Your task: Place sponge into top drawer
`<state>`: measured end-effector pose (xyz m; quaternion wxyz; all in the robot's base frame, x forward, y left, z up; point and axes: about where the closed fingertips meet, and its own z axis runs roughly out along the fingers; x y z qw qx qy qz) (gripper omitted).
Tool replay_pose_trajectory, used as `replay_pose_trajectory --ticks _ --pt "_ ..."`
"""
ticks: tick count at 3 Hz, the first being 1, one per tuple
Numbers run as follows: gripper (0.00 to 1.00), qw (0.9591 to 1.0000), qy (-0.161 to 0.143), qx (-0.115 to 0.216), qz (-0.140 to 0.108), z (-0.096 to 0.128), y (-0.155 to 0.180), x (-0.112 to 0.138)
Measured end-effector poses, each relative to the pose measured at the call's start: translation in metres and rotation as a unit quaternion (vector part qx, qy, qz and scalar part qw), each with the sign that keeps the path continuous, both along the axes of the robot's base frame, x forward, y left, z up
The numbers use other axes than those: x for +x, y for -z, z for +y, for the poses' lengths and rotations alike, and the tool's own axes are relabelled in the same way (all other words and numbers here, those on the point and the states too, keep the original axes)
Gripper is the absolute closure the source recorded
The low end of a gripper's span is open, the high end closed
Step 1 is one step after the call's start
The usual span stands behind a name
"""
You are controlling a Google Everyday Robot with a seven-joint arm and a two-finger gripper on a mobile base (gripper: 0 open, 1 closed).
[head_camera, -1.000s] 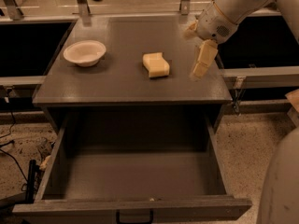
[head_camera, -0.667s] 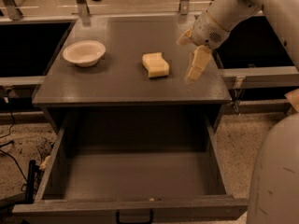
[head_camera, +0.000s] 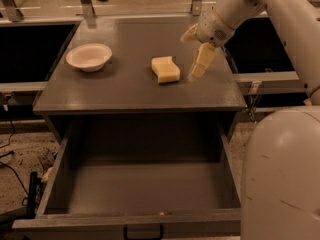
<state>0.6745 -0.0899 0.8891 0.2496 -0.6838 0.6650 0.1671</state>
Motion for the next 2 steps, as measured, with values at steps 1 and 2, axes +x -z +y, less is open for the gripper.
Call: replay_pose_trajectory --ticks 1,2 --pt "0.00 0.9996 -0.020 0.018 -0.011 0.0375 0.0077 0.0409" --pt "0.00 0.9996 -0.020 0.018 -0.011 0.0375 0.0077 0.0409"
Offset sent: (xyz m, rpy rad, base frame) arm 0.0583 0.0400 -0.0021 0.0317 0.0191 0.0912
